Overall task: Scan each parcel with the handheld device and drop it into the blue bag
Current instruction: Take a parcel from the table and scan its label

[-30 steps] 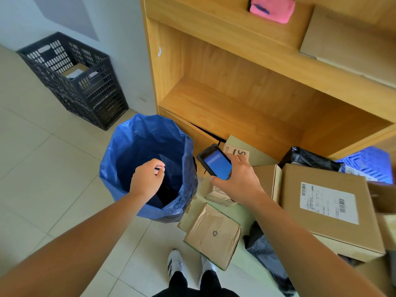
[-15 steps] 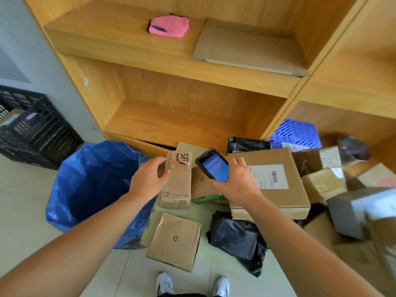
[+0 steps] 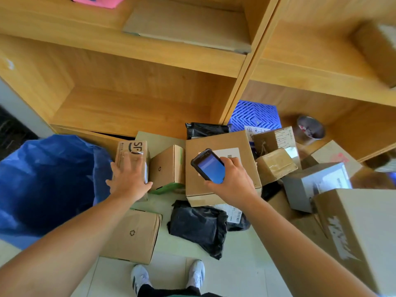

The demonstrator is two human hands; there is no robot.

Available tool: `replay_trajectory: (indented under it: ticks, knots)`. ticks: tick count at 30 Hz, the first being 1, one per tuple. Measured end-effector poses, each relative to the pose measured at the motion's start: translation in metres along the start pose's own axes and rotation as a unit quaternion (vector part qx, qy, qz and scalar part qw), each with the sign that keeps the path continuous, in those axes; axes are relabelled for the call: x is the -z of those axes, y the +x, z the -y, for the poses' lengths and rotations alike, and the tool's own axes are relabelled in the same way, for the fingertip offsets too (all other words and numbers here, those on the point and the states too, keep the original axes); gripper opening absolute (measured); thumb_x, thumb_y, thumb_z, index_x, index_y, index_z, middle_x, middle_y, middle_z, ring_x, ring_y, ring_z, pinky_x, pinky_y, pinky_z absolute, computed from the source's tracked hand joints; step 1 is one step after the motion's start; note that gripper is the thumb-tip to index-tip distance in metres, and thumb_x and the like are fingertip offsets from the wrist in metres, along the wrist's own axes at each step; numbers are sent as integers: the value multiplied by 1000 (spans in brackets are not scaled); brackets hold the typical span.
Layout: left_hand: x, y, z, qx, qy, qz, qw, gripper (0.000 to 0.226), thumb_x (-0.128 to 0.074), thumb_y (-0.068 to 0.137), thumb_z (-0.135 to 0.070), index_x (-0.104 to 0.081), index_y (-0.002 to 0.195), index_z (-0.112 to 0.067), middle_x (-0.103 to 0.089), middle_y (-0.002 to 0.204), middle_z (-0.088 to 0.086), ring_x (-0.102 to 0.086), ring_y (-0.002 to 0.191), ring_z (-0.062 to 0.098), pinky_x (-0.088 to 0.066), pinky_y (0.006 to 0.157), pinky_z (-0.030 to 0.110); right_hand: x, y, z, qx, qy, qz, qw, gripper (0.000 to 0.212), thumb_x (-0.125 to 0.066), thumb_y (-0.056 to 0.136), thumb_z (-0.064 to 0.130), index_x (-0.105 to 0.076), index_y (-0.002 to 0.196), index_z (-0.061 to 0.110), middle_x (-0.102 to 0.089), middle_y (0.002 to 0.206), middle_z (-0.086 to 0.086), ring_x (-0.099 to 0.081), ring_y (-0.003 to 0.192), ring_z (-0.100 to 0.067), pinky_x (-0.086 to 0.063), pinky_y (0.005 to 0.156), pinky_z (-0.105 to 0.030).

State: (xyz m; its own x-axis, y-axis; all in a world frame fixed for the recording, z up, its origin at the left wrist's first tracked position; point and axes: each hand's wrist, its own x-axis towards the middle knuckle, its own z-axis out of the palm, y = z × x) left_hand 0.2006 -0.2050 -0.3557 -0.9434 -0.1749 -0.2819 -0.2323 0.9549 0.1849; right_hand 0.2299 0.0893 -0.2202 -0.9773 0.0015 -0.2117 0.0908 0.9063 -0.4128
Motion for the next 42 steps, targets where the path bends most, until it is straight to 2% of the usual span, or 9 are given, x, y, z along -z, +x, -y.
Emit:
replay_trajectory:
  ticks: [4, 8, 11, 15, 20, 24, 28, 34, 42]
  knots:
    - [2, -1, 1, 28, 3, -17, 999, 96, -75, 83, -50, -10, 153, -50, 20, 166, 3, -10, 150, 49, -42, 102, 70, 2, 1, -9, 3, -3, 6, 1000, 82, -72, 76, 62, -39, 143, 27, -41, 120, 8, -52, 107, -16, -54, 84, -34]
    - [24, -6, 4, 13, 11, -60, 998, 74, -64, 88, -51, -26, 151, -46, 10, 169, 1, -22, 146, 42, -42, 97, 64, 3, 4, -6, 16, -2, 11, 1000, 78, -73, 75, 62, -42, 138, 27, -42, 115, 7, -52, 102, -16, -54, 82, -34]
    - [50, -10, 7, 8, -4, -83, 997, 62, -59, 90, -50, -37, 147, -44, -1, 170, -3, -23, 145, 38, -39, 98, 62, 4, 6, 3, 35, 0, 17, 999, 76, -72, 75, 62, -44, 136, 27, -43, 114, 6, -53, 103, -17, -55, 85, -38]
    - [86, -22, 9, -44, -20, -140, 989, 62, -59, 89, -47, -39, 148, -43, -19, 168, -7, -29, 143, 33, -38, 100, 63, 3, 6, 22, 71, 3, 13, 997, 73, -70, 74, 61, -47, 133, 25, -44, 116, 5, -53, 105, -19, -55, 86, -42]
    - [123, -36, 5, -115, -47, -207, 970, 64, -58, 87, -43, -41, 149, -40, -31, 164, -8, -33, 142, 30, -40, 101, 66, 5, 6, 48, 123, -30, 13, 992, 74, -73, 72, 59, -45, 131, 24, -43, 115, 4, -51, 98, -18, -46, 72, -31]
    - [135, -40, 4, -146, -45, -231, 961, 66, -53, 83, -46, -44, 148, -38, -36, 162, -7, -38, 139, 29, -46, 95, 64, 7, 5, 60, 157, -40, 9, 987, 78, -74, 71, 56, -44, 135, 25, -44, 123, 4, -48, 96, -16, -46, 74, -31]
    - [137, -44, 5, -145, -47, -237, 959, 65, -47, 83, -47, -45, 148, -36, -38, 161, -6, -36, 140, 28, -45, 97, 64, 12, 4, 65, 166, -48, -2, 985, 83, -72, 69, 55, -41, 140, 25, -44, 128, 4, -51, 108, -19, -52, 86, -37]
    - [138, -46, 7, -147, -53, -236, 959, 65, -47, 83, -48, -44, 148, -36, -38, 160, -6, -36, 140, 27, -44, 98, 66, 14, 4, 66, 167, -71, -4, 983, 91, -72, 69, 58, -38, 146, 24, -43, 134, 3, -50, 118, -22, -52, 93, -41]
    - [135, -62, 30, -118, -28, -236, 964, 64, -45, 87, -48, -43, 150, -35, -38, 160, -5, -34, 141, 27, -44, 99, 62, 0, 4, 83, 189, -50, 0, 981, 83, -73, 71, 59, -42, 139, 22, -42, 125, 4, -52, 110, -19, -52, 84, -35]
